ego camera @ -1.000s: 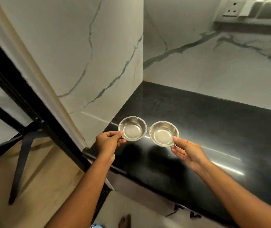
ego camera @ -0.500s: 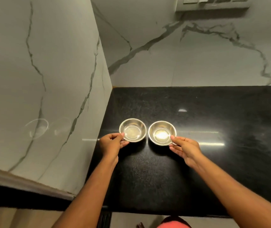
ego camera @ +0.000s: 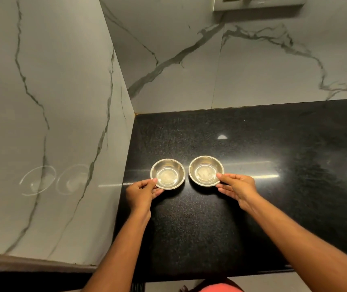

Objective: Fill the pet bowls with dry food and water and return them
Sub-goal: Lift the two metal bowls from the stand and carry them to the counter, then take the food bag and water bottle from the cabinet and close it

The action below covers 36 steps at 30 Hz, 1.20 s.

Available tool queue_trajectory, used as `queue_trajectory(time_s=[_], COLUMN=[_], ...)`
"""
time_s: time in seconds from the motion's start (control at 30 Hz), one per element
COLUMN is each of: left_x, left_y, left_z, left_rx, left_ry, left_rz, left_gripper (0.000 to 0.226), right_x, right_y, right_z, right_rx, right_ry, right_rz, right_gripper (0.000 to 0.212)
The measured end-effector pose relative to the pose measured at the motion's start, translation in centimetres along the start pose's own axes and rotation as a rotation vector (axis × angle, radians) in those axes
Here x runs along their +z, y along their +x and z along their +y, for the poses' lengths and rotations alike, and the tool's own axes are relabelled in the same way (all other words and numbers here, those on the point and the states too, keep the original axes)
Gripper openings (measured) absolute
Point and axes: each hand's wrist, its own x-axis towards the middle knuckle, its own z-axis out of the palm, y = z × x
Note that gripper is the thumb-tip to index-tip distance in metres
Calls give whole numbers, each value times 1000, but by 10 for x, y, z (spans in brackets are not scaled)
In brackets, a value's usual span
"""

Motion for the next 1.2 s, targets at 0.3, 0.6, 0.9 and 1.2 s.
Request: queue_trajectory(time_s=[0.3, 0.6, 0.9, 1.2], left_x=[-4, 5, 72, 189], left_y=[-8, -48, -105, -209], left_z=[-4, -17, -1, 29], left_rx=[38, 171, 422, 673], left_ry=[61, 176, 243, 203], left_rz=[16, 127, -151, -303], left_gripper=[30, 25, 9, 9], right_x=[-12, -27, -66, -154], right_y=[-7, -17, -38, -89], right_z=[1, 10, -21, -108], right_rx=[-38, -136, -503, -858], right_ry=[-72, -186, -373, -464], right_rz=[4, 111, 116, 13], right_gripper=[37, 26, 15, 39])
